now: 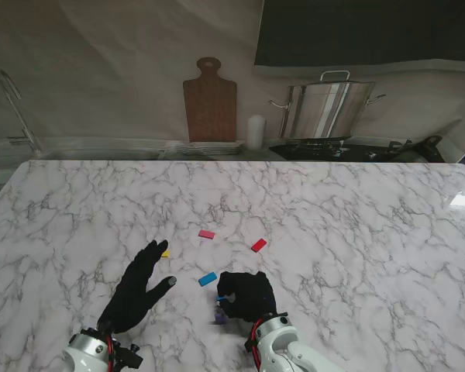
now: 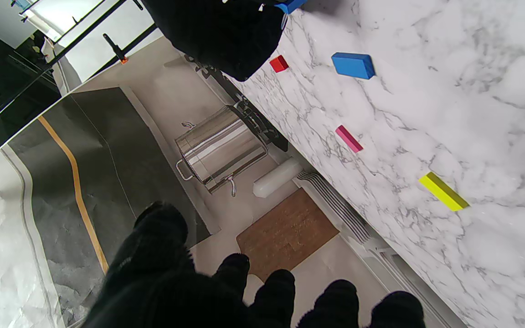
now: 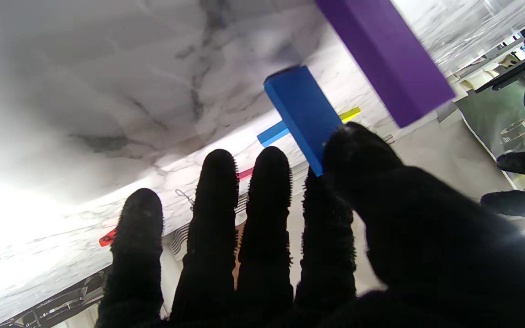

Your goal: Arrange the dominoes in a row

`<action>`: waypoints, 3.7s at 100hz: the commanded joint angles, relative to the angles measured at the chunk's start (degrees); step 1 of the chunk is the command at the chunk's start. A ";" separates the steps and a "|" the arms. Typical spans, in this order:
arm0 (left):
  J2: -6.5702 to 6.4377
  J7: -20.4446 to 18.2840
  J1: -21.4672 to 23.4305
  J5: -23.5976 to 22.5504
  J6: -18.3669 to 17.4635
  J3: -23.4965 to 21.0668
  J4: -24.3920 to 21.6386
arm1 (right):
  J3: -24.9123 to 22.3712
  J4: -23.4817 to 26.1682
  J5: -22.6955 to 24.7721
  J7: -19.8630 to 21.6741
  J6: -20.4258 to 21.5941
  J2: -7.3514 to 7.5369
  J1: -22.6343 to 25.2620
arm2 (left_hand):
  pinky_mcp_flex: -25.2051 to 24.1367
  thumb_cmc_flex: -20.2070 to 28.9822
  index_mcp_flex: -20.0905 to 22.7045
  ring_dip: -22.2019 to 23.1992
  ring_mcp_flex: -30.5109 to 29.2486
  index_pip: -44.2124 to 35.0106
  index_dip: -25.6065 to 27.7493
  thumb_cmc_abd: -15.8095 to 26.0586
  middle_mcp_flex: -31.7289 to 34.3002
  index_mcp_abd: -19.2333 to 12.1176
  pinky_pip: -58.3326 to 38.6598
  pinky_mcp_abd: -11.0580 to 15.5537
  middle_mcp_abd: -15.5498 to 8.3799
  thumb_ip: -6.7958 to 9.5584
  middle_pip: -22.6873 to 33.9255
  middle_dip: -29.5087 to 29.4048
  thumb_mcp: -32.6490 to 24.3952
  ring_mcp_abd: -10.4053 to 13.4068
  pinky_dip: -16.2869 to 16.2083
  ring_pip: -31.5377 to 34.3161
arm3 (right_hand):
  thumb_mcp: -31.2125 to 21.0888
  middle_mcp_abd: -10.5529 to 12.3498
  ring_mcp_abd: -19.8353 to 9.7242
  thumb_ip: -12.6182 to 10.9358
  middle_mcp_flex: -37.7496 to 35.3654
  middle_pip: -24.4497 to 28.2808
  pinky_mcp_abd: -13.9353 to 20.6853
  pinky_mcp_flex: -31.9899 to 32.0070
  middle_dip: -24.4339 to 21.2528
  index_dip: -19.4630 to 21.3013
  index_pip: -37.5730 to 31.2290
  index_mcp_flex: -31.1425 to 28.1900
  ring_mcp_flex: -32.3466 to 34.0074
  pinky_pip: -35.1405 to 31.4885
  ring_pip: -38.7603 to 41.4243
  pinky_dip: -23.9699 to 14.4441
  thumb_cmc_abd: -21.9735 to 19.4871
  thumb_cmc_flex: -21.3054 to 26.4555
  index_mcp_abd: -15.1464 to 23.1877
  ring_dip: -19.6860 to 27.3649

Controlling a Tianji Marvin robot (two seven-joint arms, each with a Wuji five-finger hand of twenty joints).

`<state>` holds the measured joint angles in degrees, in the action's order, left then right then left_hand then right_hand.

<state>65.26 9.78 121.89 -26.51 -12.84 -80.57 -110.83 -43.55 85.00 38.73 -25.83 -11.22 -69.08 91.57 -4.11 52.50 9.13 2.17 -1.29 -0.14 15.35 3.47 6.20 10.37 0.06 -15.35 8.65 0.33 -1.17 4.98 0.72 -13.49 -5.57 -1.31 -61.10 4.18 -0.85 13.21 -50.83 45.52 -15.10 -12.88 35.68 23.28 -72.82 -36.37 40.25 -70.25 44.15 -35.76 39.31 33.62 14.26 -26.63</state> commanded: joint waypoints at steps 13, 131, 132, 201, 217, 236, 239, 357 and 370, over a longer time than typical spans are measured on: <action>-0.02 -0.82 0.22 0.03 0.18 0.22 -0.28 | 0.11 -0.17 0.24 0.44 0.63 0.12 0.01 | 0.22 1.17 -1.52 -1.01 1.62 0.87 -1.12 0.47 -1.28 -0.23 0.71 0.26 -0.48 0.03 -0.36 -0.45 0.15 0.17 0.22 -0.53 | 0.04 -0.52 0.02 -0.98 1.60 0.41 0.65 0.97 0.27 0.05 -1.46 -1.57 -1.12 0.17 0.05 -0.78 0.42 2.06 0.42 -0.55; 0.00 -0.79 0.16 0.06 0.08 0.17 -0.13 | 0.28 0.99 2.12 2.22 -0.77 0.91 0.26 | 0.21 1.12 -1.52 -0.99 1.62 0.86 -1.17 0.40 -1.29 -0.20 0.69 0.25 -0.44 0.02 -0.37 -0.49 0.14 0.19 0.13 -0.53 | 1.59 -1.47 0.29 -1.28 4.75 -1.26 1.09 2.30 1.79 7.43 13.73 -0.03 -3.70 1.26 -1.11 -1.41 0.26 0.66 -0.84 -0.75; 0.00 -0.79 0.16 0.07 0.08 0.17 -0.13 | 0.28 0.98 2.11 2.22 -0.77 0.91 0.26 | 0.21 1.12 -1.52 -0.99 1.60 0.86 -1.17 0.44 -1.28 -0.20 0.69 0.25 -0.45 0.02 -0.37 -0.49 0.13 0.18 0.13 -0.53 | 1.63 -1.50 0.30 -1.26 4.76 -1.25 1.09 2.32 1.79 7.45 13.74 -0.03 -3.71 1.27 -1.10 -1.41 0.25 0.60 -0.84 -0.76; -0.01 -0.83 0.08 0.06 0.10 0.18 -0.09 | 0.32 0.85 1.97 1.77 -1.32 0.71 0.22 | 0.22 1.10 -1.52 -1.00 1.61 0.87 -1.18 0.42 -1.29 -0.20 0.70 0.28 -0.48 0.03 -0.37 -0.51 0.14 0.20 0.12 -0.53 | 2.93 -1.09 0.18 -1.57 3.83 0.41 0.88 1.95 2.58 11.03 10.84 -2.83 -3.11 1.24 -0.61 -1.85 -2.09 -0.09 0.62 -1.01; 0.00 -0.79 0.10 0.06 0.07 0.17 -0.08 | 0.35 0.84 2.03 1.54 -1.67 0.64 0.24 | 0.22 1.11 -1.52 -1.02 1.61 0.87 -1.18 0.42 -1.30 -0.17 0.70 0.27 -0.47 0.03 -0.38 -0.53 0.13 0.17 0.13 -0.53 | 3.25 -1.09 0.19 -1.78 3.44 0.62 0.83 1.83 2.74 12.29 9.74 -3.77 -2.89 1.15 -0.43 -1.92 -2.87 0.29 0.66 -1.07; 0.00 -0.77 0.13 0.03 0.06 0.15 -0.10 | 0.36 0.85 2.45 1.24 -1.90 0.66 0.26 | 0.22 1.12 -1.51 -1.02 1.61 0.88 -1.21 0.36 -1.29 -0.16 0.70 0.28 -0.42 0.02 -0.38 -0.54 0.13 0.15 0.13 -0.53 | 3.29 -1.10 0.10 -1.92 3.36 0.79 0.81 1.82 2.90 12.55 9.65 -3.96 -2.79 1.14 -0.34 -1.93 -2.77 0.50 0.54 -1.09; 0.00 -0.78 0.13 0.04 0.07 0.15 -0.10 | 0.36 0.87 2.52 1.26 -1.93 0.68 0.27 | 0.21 1.12 -1.51 -1.02 1.61 0.88 -1.21 0.40 -1.29 -0.15 0.71 0.26 -0.44 0.03 -0.38 -0.54 0.12 0.16 0.13 -0.53 | 3.29 -1.09 0.16 -1.93 3.33 0.80 0.82 1.82 2.91 12.57 9.64 -4.04 -2.84 1.14 -0.35 -1.93 -2.82 0.50 0.54 -1.08; 0.00 -0.76 0.14 0.02 0.06 0.17 -0.11 | 0.28 1.70 2.94 2.74 -2.51 1.12 0.55 | 0.21 1.09 -1.52 -1.03 1.64 0.88 -1.27 0.35 -1.29 -0.17 0.69 0.29 -0.41 0.01 -0.39 -0.56 0.15 0.14 0.12 -0.55 | 4.13 -1.44 0.17 -2.39 10.99 -0.94 1.65 4.14 0.34 7.78 18.60 3.81 -8.36 2.25 -2.91 -2.14 -2.62 -2.17 -2.83 -0.36; 0.00 -0.75 0.13 0.02 0.07 0.18 -0.10 | 0.19 1.69 2.87 2.57 -2.18 1.09 0.63 | 0.21 1.08 -1.52 -1.02 1.61 0.87 -1.26 0.36 -1.29 -0.16 0.70 0.25 -0.41 0.02 -0.37 -0.55 0.14 0.23 0.11 -0.53 | 4.21 -1.49 0.12 -2.56 11.44 -0.95 1.66 4.41 0.10 7.68 19.75 3.97 -8.63 2.45 -3.09 -2.16 -2.79 -2.81 -3.26 -0.32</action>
<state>65.25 9.76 121.84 -26.48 -12.83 -80.57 -110.83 -43.32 86.56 41.53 -23.22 -13.45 -67.96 91.86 -4.11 52.50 9.13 2.17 -1.29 -0.14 15.34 3.39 6.20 10.37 0.06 -15.35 8.67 0.33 -1.17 4.88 0.72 -13.50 -5.57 -1.31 -57.18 2.86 -0.61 12.10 -41.17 45.09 -14.94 -9.58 36.30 31.72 -53.91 -33.66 33.16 -68.16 40.76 -37.05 37.80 32.53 11.95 -26.64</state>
